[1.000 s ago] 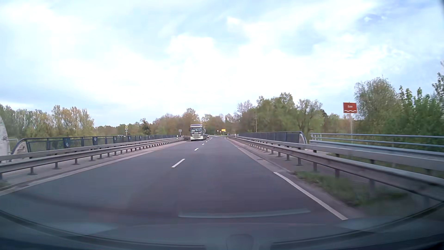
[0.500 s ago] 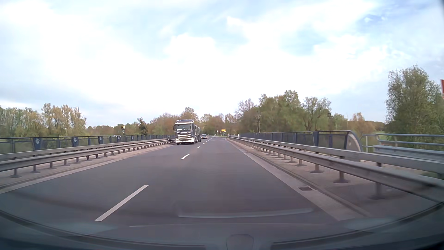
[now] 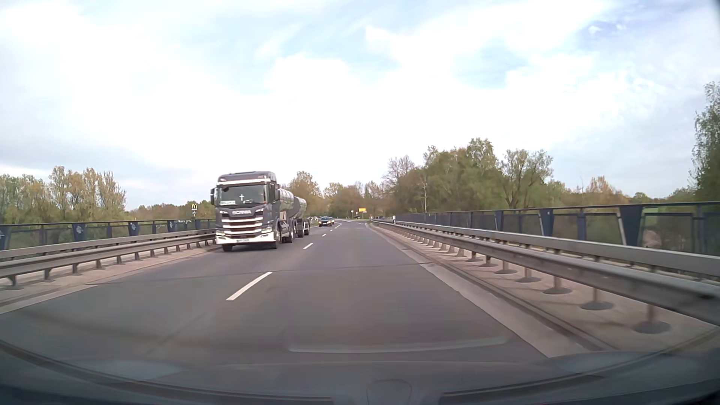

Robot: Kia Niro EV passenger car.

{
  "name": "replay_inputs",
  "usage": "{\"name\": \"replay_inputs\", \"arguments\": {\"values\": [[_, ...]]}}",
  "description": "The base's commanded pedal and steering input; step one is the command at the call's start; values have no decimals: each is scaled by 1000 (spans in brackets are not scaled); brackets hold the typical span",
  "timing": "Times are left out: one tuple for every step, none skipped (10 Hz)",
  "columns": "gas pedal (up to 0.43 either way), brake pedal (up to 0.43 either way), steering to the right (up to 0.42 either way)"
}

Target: Follow the waypoints while adhering to traffic rules and regulations

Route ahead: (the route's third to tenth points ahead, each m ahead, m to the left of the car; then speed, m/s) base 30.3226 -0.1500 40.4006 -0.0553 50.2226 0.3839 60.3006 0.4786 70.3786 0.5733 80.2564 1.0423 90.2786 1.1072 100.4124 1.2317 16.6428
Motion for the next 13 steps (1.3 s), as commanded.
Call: {"name": "replay_inputs", "arguments": {"values": [[67,0,-4],[67,0,-4],[67,0,-4],[67,0,-4],[67,0,-5],[67,0,-5],[67,0,-6],[67,0,-7],[67,0,-7],[67,0,-6],[67,0,-6],[67,0,-6],[67,0,-6]]}}
